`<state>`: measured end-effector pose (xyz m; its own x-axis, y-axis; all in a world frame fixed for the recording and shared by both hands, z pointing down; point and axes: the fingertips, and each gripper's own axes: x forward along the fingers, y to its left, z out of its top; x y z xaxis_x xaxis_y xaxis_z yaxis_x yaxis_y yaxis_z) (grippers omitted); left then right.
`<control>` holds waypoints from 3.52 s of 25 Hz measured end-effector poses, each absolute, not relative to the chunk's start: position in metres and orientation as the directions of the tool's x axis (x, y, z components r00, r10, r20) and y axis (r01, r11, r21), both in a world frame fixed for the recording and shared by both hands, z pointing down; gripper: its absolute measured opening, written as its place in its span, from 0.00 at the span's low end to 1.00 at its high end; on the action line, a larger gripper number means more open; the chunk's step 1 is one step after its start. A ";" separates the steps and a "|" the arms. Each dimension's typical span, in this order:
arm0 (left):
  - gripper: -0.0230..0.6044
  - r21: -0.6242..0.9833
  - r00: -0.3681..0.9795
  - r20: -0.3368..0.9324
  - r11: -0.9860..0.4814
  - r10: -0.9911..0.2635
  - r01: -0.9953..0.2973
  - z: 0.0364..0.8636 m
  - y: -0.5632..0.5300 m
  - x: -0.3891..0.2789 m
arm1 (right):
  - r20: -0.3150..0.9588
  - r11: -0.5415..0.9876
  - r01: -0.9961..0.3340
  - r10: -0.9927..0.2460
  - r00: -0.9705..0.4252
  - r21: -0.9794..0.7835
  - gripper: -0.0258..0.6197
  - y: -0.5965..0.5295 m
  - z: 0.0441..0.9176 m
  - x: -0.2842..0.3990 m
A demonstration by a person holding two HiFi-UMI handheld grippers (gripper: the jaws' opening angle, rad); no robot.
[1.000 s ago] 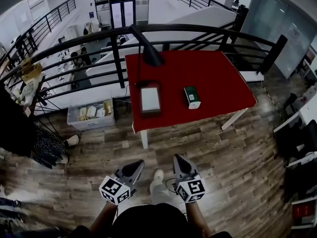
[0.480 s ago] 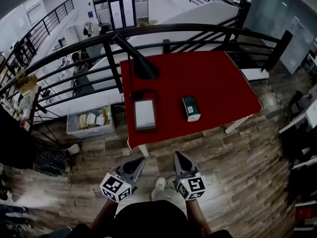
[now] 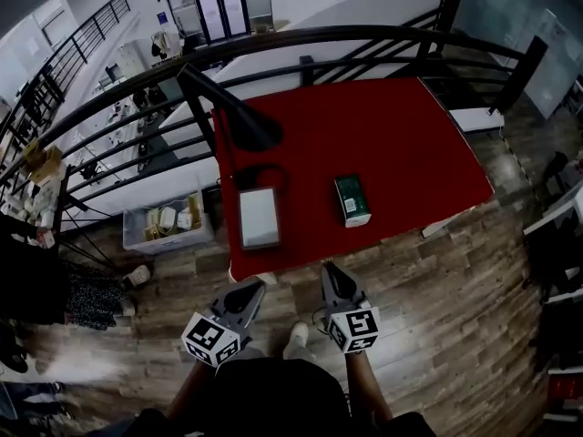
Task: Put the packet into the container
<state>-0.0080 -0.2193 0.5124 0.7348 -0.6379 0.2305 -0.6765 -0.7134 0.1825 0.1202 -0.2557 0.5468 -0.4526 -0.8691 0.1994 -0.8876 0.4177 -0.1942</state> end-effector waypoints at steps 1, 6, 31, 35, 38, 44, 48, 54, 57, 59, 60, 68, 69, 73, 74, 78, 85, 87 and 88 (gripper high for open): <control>0.05 0.186 0.735 0.232 -0.712 -0.638 -0.677 0.513 -0.224 -0.009 | 0.211 0.411 -0.892 -0.870 -0.446 -0.188 0.08 -0.262 0.550 0.122; 0.05 0.203 0.735 0.227 -0.707 -0.639 -0.678 0.519 -0.247 -0.014 | 0.262 0.372 -0.918 -0.880 -0.397 -0.138 0.08 -0.293 0.568 0.134; 0.05 0.169 0.689 0.213 -0.669 -0.692 -0.724 0.507 -0.321 -0.082 | 0.699 0.164 -0.984 -0.712 -0.073 0.064 0.74 -0.475 0.750 0.256; 0.05 0.144 0.672 0.200 -0.657 -0.713 -0.740 0.510 -0.329 -0.091 | 0.706 0.181 -0.980 -0.704 -0.074 0.078 0.74 -0.490 0.766 0.248; 0.05 0.146 0.672 0.208 -0.657 -0.711 -0.740 0.513 -0.328 -0.091 | 0.711 0.161 -0.984 -0.701 -0.056 0.081 0.74 -0.489 0.763 0.249; 0.05 0.144 0.683 0.217 -0.670 -0.697 -0.729 0.510 -0.329 -0.087 | 0.728 0.128 -0.987 -0.685 -0.020 0.094 0.67 -0.482 0.763 0.250; 0.05 0.151 0.695 0.205 -0.680 -0.689 -0.718 0.515 -0.330 -0.083 | 0.717 0.105 -0.991 -0.697 -0.014 0.083 0.64 -0.471 0.757 0.245; 0.05 0.166 0.716 0.209 -0.698 -0.666 -0.697 0.513 -0.332 -0.077 | 0.670 0.070 -0.996 -0.743 -0.013 0.059 0.62 -0.459 0.720 0.222; 0.05 0.172 0.722 0.197 -0.701 -0.663 -0.692 0.511 -0.332 -0.080 | 0.643 0.082 -0.996 -0.765 -0.035 0.043 0.62 -0.448 0.698 0.197; 0.05 0.175 0.725 0.187 -0.703 -0.663 -0.689 0.510 -0.331 -0.082 | 0.628 0.093 -0.995 -0.776 -0.049 0.038 0.62 -0.442 0.684 0.181; 0.05 0.176 0.726 0.183 -0.704 -0.663 -0.688 0.509 -0.331 -0.082 | 0.621 0.098 -0.995 -0.782 -0.056 0.035 0.62 -0.440 0.678 0.173; 0.05 0.179 0.724 0.168 -0.702 -0.668 -0.689 0.505 -0.325 -0.094 | 0.598 0.159 -0.987 -0.791 -0.131 -0.006 0.62 -0.431 0.653 0.083; 0.05 0.179 0.723 0.168 -0.700 -0.670 -0.691 0.505 -0.324 -0.096 | 0.593 0.170 -0.985 -0.793 -0.144 -0.011 0.62 -0.430 0.651 0.069; 0.05 0.178 0.708 0.171 -0.685 -0.685 -0.706 0.506 -0.317 -0.112 | 0.591 0.217 -0.976 -0.784 -0.192 -0.030 0.62 -0.427 0.644 0.016; 0.05 0.176 0.702 0.171 -0.679 -0.692 -0.713 0.506 -0.316 -0.117 | 0.591 0.224 -0.974 -0.782 -0.200 -0.032 0.62 -0.427 0.644 0.005; 0.05 0.167 0.672 0.163 -0.651 -0.723 -0.741 0.511 -0.312 -0.140 | 0.601 0.241 -0.970 -0.772 -0.208 -0.026 0.62 -0.424 0.647 -0.029; 0.05 0.172 0.641 0.174 -0.618 -0.747 -0.767 0.515 -0.301 -0.167 | 0.651 0.214 -0.977 -0.740 -0.170 -0.012 0.62 -0.415 0.665 -0.062; 0.05 0.171 0.637 0.177 -0.614 -0.750 -0.770 0.515 -0.299 -0.172 | 0.659 0.183 -0.983 -0.739 -0.140 -0.003 0.62 -0.416 0.671 -0.064; 0.05 0.170 0.636 0.178 -0.613 -0.751 -0.772 0.515 -0.299 -0.174 | 0.662 0.168 -0.986 -0.739 -0.125 0.001 0.62 -0.418 0.673 -0.064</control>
